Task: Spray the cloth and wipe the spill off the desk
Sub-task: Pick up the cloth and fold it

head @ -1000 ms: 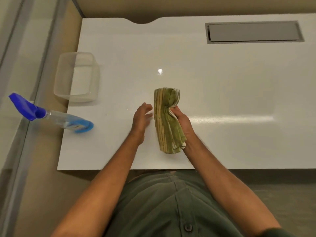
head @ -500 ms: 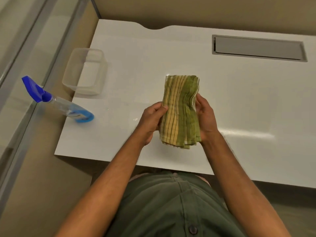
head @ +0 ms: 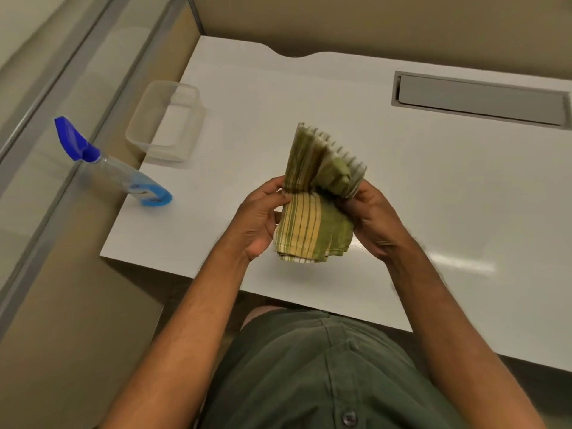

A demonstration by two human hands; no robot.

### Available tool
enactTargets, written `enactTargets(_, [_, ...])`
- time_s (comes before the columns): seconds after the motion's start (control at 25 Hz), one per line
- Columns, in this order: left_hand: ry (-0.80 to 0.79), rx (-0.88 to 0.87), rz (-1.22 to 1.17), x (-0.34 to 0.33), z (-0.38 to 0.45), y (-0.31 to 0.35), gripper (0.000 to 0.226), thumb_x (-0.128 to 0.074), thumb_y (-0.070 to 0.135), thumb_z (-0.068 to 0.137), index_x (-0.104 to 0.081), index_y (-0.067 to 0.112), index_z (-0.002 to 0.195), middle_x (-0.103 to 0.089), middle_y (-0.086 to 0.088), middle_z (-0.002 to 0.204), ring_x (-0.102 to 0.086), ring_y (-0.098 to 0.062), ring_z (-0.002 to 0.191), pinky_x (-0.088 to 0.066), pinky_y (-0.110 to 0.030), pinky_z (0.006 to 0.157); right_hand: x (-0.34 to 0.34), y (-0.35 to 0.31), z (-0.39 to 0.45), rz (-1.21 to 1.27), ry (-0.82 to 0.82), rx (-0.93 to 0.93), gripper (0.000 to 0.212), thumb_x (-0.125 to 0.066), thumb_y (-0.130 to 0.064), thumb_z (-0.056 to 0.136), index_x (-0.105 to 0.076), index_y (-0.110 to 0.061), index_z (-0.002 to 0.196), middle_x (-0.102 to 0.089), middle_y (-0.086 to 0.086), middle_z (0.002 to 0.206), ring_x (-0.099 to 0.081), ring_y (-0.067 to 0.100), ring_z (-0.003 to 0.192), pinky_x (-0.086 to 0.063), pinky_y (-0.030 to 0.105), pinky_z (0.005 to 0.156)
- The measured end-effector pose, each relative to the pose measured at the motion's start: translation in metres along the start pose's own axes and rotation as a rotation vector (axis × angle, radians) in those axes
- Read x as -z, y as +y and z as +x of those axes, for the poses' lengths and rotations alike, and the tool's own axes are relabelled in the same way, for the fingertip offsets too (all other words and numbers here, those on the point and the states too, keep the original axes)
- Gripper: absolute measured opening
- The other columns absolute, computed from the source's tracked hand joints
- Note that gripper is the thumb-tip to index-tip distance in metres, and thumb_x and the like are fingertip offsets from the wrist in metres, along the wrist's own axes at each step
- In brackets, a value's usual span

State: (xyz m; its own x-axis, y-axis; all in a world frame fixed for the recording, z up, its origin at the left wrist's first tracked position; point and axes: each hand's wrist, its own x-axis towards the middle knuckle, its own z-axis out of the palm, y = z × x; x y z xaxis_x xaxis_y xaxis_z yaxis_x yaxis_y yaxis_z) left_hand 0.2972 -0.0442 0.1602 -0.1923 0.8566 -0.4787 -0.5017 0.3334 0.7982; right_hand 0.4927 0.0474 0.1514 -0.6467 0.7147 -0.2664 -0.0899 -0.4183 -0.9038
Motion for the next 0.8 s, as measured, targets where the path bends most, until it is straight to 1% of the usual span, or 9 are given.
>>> enactTargets(0.08, [0.023, -0.051, -0.002, -0.003, -0.003, 0.002, 0.034, -0.051, 0.002, 0.101, -0.078, 0.021, 0.106, -0.076, -0.003, 0.109, -0.068, -0.020, 0.100, -0.047, -0.041, 0.092, 0.004, -0.006, -0.001, -0.017, -0.047, 0.010, 0.040, -0.047, 0.005, 0.103, -0.075, -0.021, 0.089, -0.072, -0.003, 0.130, -0.067, 0.020, 0.124, -0.058, 0.042, 0.097])
enactTargets(0.16, [0.042, -0.077, 0.001, -0.004, -0.007, 0.005, 0.032, -0.051, 0.003, 0.101, -0.079, 0.020, 0.100, -0.075, -0.007, 0.118, -0.066, -0.023, 0.112, -0.044, -0.043, 0.098, 0.008, -0.010, 0.000, -0.067, -0.081, 0.014, 0.052, -0.044, 0.011, 0.101, -0.072, -0.023, 0.074, -0.068, -0.003, 0.138, -0.061, 0.026, 0.133, -0.052, 0.053, 0.099])
enactTargets(0.2, [0.051, -0.074, -0.010, -0.004, -0.008, 0.006, 0.030, -0.051, 0.006, 0.101, -0.078, 0.019, 0.100, -0.074, -0.008, 0.121, -0.066, -0.024, 0.114, -0.044, -0.045, 0.101, 0.010, -0.012, 0.001, -0.111, -0.094, 0.026, 0.054, -0.043, 0.013, 0.100, -0.071, -0.024, 0.071, -0.067, -0.003, 0.139, -0.060, 0.029, 0.134, -0.051, 0.052, 0.094])
enactTargets(0.32, [0.077, -0.048, -0.073, -0.002, -0.009, 0.008, 0.028, -0.054, 0.028, 0.101, -0.074, 0.012, 0.113, -0.070, -0.010, 0.121, -0.063, -0.028, 0.112, -0.044, -0.047, 0.102, 0.011, -0.017, 0.003, -0.293, -0.135, 0.092, 0.054, -0.041, 0.019, 0.093, -0.066, -0.020, 0.065, -0.065, 0.000, 0.140, -0.057, 0.031, 0.134, -0.053, 0.022, 0.075])
enactTargets(0.36, [0.099, -0.035, -0.056, -0.003, -0.011, 0.009, 0.037, -0.055, 0.038, 0.102, -0.071, 0.011, 0.121, -0.069, -0.010, 0.122, -0.062, -0.028, 0.111, -0.045, -0.045, 0.099, 0.011, -0.019, 0.004, -0.352, -0.140, 0.111, 0.052, -0.039, 0.021, 0.089, -0.063, -0.016, 0.063, -0.065, 0.000, 0.139, -0.058, 0.029, 0.133, -0.053, 0.017, 0.070])
enactTargets(0.48, [0.148, 0.042, 0.106, -0.003, -0.015, 0.012, 0.056, -0.045, 0.060, 0.103, -0.063, 0.018, 0.136, -0.071, -0.005, 0.126, -0.068, -0.021, 0.110, -0.056, -0.040, 0.092, 0.006, -0.025, 0.004, -0.438, -0.139, 0.132, 0.046, -0.032, 0.024, 0.082, -0.055, -0.009, 0.060, -0.066, -0.004, 0.137, -0.061, 0.014, 0.123, -0.050, 0.017, 0.058])
enactTargets(0.6, [0.086, 0.122, 0.245, 0.001, -0.018, 0.010, 0.058, -0.051, 0.068, 0.088, -0.066, 0.032, 0.131, -0.074, 0.005, 0.127, -0.070, -0.015, 0.118, -0.054, -0.037, 0.102, -0.006, -0.023, 0.009, -0.409, -0.136, 0.136, 0.048, -0.030, 0.024, 0.082, -0.056, -0.011, 0.062, -0.067, -0.004, 0.136, -0.061, 0.015, 0.124, -0.051, 0.015, 0.057])
enactTargets(0.68, [0.054, 0.151, 0.258, 0.005, -0.019, 0.008, 0.051, -0.058, 0.061, 0.085, -0.065, 0.035, 0.128, -0.075, 0.007, 0.125, -0.070, -0.013, 0.118, -0.053, -0.035, 0.103, -0.016, -0.022, 0.015, -0.359, -0.106, 0.148, 0.047, -0.033, 0.022, 0.090, -0.060, -0.012, 0.073, -0.067, 0.000, 0.136, -0.063, 0.017, 0.115, -0.049, 0.009, 0.058])
enactTargets(0.8, [0.083, 0.093, 0.230, 0.020, -0.010, 0.012, 0.039, -0.066, 0.042, 0.090, -0.068, 0.025, 0.125, -0.077, 0.004, 0.122, -0.071, -0.014, 0.116, -0.055, -0.032, 0.100, -0.025, -0.017, 0.029, -0.224, 0.004, 0.142, 0.028, -0.047, 0.004, 0.102, -0.061, -0.020, 0.099, -0.069, 0.000, 0.135, -0.068, 0.012, 0.090, -0.049, 0.020, 0.053])
